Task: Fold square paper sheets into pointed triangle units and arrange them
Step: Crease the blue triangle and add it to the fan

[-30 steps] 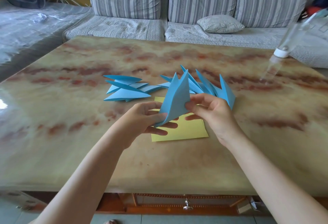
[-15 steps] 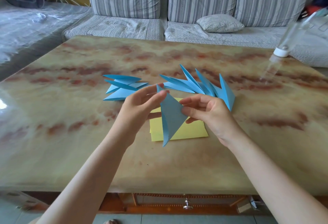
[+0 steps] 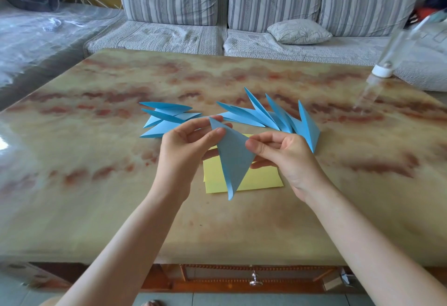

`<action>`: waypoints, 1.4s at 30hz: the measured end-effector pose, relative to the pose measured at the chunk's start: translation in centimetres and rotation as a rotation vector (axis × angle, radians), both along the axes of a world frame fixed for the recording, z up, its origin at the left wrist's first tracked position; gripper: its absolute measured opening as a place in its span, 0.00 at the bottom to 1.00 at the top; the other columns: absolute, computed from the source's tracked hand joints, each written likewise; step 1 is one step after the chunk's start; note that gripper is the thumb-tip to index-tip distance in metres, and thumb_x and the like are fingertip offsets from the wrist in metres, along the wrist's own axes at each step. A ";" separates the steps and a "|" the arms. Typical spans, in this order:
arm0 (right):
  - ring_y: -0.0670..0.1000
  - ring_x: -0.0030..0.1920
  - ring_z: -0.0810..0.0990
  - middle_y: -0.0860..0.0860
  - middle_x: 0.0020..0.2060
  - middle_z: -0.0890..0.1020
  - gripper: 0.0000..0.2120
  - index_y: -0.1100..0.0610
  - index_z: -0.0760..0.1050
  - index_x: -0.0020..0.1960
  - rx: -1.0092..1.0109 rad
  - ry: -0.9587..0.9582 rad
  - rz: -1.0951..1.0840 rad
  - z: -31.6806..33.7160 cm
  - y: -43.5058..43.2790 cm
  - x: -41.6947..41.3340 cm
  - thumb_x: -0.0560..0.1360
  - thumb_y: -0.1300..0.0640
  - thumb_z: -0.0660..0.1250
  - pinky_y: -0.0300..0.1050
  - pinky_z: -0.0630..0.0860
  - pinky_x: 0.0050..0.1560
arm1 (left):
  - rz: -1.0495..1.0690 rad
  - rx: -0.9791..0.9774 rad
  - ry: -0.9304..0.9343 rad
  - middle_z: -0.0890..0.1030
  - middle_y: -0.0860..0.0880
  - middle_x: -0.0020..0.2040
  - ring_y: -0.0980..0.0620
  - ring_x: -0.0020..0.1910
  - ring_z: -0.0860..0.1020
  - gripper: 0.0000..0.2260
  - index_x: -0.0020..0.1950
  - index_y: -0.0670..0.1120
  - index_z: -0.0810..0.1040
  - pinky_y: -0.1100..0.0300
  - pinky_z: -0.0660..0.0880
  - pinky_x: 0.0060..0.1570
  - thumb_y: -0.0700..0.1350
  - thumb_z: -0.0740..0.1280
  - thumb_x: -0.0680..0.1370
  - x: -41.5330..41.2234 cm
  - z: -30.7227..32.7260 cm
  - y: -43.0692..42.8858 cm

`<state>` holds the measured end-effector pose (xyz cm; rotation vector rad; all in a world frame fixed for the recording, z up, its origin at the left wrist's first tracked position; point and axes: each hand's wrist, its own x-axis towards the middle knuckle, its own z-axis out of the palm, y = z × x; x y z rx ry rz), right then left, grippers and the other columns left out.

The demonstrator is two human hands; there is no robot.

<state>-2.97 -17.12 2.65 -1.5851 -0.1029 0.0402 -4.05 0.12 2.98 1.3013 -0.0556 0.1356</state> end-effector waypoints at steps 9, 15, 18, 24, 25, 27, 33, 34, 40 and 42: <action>0.47 0.35 0.81 0.52 0.35 0.84 0.02 0.62 0.81 0.43 -0.026 -0.039 -0.027 0.0 0.2 0.0 0.71 0.63 0.73 0.40 0.79 0.35 | -0.024 -0.003 0.016 0.86 0.49 0.43 0.54 0.43 0.84 0.06 0.50 0.45 0.81 0.64 0.79 0.39 0.37 0.67 0.77 -0.2 0.1 0.0; 0.47 0.35 0.81 0.52 0.35 0.84 0.02 0.62 0.81 0.43 -0.031 -0.044 -0.037 -0.1 0.3 0.0 0.71 0.63 0.73 0.40 0.79 0.34 | -0.014 0.012 0.017 0.86 0.49 0.44 0.53 0.44 0.84 0.06 0.50 0.44 0.81 0.63 0.79 0.40 0.38 0.65 0.78 -0.2 0.0 -0.1; 0.47 0.36 0.81 0.53 0.36 0.84 0.03 0.61 0.80 0.43 -0.033 -0.040 -0.046 -0.2 0.3 0.1 0.71 0.63 0.73 0.40 0.79 0.35 | -0.020 0.014 0.022 0.86 0.48 0.45 0.52 0.45 0.84 0.07 0.52 0.43 0.81 0.63 0.79 0.41 0.38 0.64 0.79 -0.1 0.0 -0.1; 0.48 0.36 0.81 0.54 0.37 0.85 0.03 0.61 0.80 0.43 -0.048 -0.048 -0.046 -0.3 0.4 0.1 0.71 0.62 0.73 0.40 0.78 0.34 | -0.021 0.013 0.027 0.86 0.47 0.46 0.52 0.45 0.84 0.07 0.52 0.44 0.81 0.63 0.79 0.41 0.38 0.63 0.79 -0.2 0.0 -0.1; 0.47 0.36 0.81 0.54 0.37 0.85 0.02 0.61 0.80 0.42 -0.051 -0.052 -0.046 -0.3 0.4 0.1 0.71 0.62 0.73 0.39 0.78 0.34 | -0.019 0.012 0.027 0.86 0.48 0.45 0.52 0.45 0.84 0.07 0.52 0.44 0.81 0.63 0.79 0.40 0.38 0.63 0.79 -0.2 0.1 -0.1; 0.47 0.36 0.81 0.54 0.37 0.85 0.02 0.61 0.80 0.43 -0.048 -0.059 -0.046 -0.3 0.3 0.0 0.72 0.62 0.73 0.39 0.78 0.34 | -0.017 0.015 0.025 0.86 0.48 0.45 0.53 0.44 0.84 0.07 0.50 0.45 0.81 0.64 0.79 0.40 0.38 0.64 0.79 -0.3 0.2 -0.1; 0.47 0.37 0.81 0.55 0.37 0.84 0.02 0.61 0.80 0.42 -0.051 -0.064 -0.038 -0.3 0.3 0.0 0.72 0.62 0.72 0.39 0.78 0.34 | -0.023 0.036 0.042 0.86 0.48 0.45 0.53 0.45 0.84 0.06 0.50 0.46 0.82 0.64 0.79 0.40 0.40 0.65 0.78 -0.3 0.2 0.0; 0.47 0.36 0.81 0.54 0.37 0.84 0.02 0.60 0.80 0.42 -0.050 -0.064 -0.039 -0.3 0.2 0.0 0.72 0.62 0.72 0.39 0.78 0.34 | -0.028 0.042 0.050 0.86 0.48 0.45 0.53 0.45 0.84 0.05 0.50 0.45 0.82 0.64 0.79 0.40 0.41 0.65 0.78 -0.2 0.2 0.0; 0.47 0.36 0.80 0.51 0.35 0.84 0.02 0.59 0.80 0.42 -0.092 -0.074 -0.018 -0.2 0.0 0.0 0.72 0.62 0.72 0.39 0.78 0.35 | 0.050 0.107 0.039 0.86 0.47 0.42 0.52 0.42 0.85 0.05 0.46 0.43 0.82 0.60 0.81 0.43 0.43 0.69 0.76 0.0 0.3 0.2; 0.47 0.36 0.81 0.51 0.35 0.84 0.02 0.59 0.80 0.42 -0.088 -0.070 -0.019 -0.2 0.2 -0.1 0.72 0.62 0.72 0.40 0.78 0.36 | 0.083 0.083 0.026 0.86 0.48 0.41 0.52 0.41 0.85 0.04 0.46 0.42 0.82 0.61 0.80 0.40 0.42 0.68 0.76 -0.1 0.1 0.0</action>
